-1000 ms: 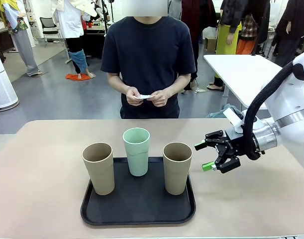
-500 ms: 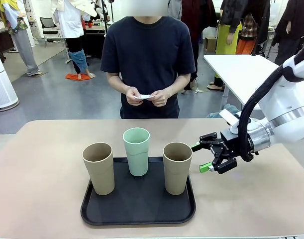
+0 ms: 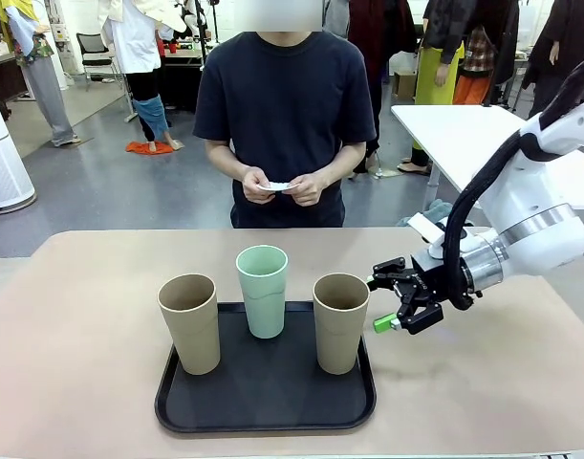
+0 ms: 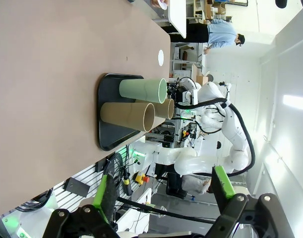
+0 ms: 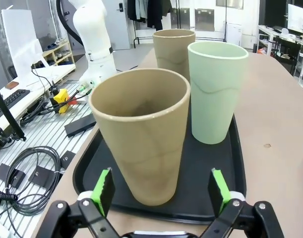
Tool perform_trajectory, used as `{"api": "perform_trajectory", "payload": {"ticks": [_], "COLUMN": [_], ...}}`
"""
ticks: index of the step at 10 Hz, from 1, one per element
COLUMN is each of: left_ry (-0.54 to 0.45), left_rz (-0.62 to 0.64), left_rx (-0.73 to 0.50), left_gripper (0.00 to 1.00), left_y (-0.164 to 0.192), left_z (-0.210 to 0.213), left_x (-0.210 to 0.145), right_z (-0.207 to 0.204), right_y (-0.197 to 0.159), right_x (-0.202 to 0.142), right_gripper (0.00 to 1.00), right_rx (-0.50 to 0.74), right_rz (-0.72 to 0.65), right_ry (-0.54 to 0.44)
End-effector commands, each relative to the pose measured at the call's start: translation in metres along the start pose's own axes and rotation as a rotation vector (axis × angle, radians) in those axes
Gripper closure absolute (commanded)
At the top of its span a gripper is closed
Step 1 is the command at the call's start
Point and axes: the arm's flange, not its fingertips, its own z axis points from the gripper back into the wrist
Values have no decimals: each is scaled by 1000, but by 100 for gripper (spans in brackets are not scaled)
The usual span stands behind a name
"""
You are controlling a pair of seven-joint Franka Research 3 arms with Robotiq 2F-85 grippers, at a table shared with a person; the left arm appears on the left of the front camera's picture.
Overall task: Place coasters on the table and set cups on them.
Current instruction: Pick up one Reusable plastic cup and place it on a coaster set by the human.
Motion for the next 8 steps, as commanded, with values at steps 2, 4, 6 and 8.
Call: {"api": "perform_trajectory", "payload": {"ticks": [2,4,6,8], "left_ry": [-18,-18,-18,-18], "left_rz": [-6,-6,-6,-6], "left_rx": [-7,-7,-7,-7], "left_gripper": [0,0,0,0], "left_y": [-1,-1,-1,-1], "left_z": [0,0,0,0], "left_x": [1,1,1,1], "right_z": [-14,-21,-29,-35], "right_y": [-11,-13,-16,-19], "right_x": [-5,-8,-10,-10], "right_gripper": [0,0,0,0], "right_rx": [38,54,72,86], "right_rz": [4,-1,-2,-6], "right_ry": [22,27,29,30]}}
